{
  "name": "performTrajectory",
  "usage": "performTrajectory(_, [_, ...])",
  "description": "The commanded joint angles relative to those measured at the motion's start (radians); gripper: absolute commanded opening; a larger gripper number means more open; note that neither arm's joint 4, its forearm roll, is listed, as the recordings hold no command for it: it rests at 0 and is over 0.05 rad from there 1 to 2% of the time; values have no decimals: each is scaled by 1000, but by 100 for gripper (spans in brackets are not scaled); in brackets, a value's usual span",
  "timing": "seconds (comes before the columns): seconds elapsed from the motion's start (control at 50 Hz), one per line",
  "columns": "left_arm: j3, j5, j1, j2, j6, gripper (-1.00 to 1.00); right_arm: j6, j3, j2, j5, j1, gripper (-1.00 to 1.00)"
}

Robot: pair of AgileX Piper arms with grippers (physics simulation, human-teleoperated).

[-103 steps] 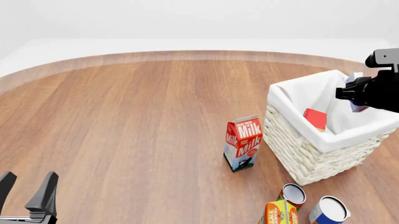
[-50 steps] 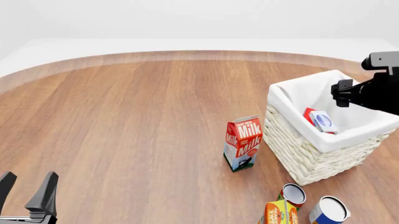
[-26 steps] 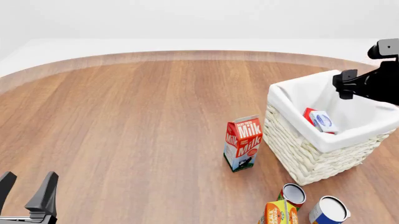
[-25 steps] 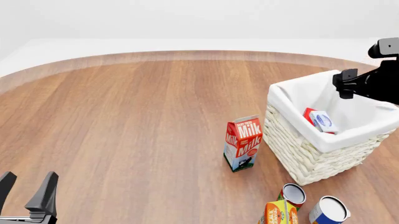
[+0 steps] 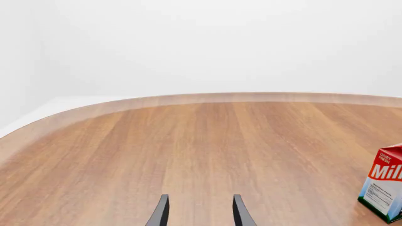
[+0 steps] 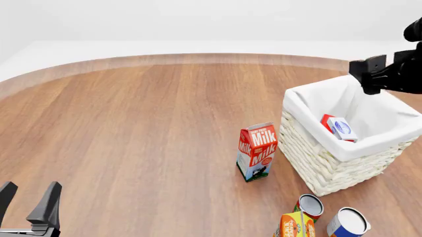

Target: Pick up the cream cheese box and the butter, and put them in the basket.

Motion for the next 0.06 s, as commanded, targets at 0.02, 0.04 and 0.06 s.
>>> performTrajectory(0.02, [0, 0, 0, 0, 0, 100, -47, -68, -76, 72, 114, 100])
performTrajectory(0.04, [0, 0, 0, 0, 0, 100, -50, -77, -82, 79, 133, 100])
performTrajectory(0.06, [0, 0, 0, 0, 0, 100, -59, -81, -87, 84, 144, 100])
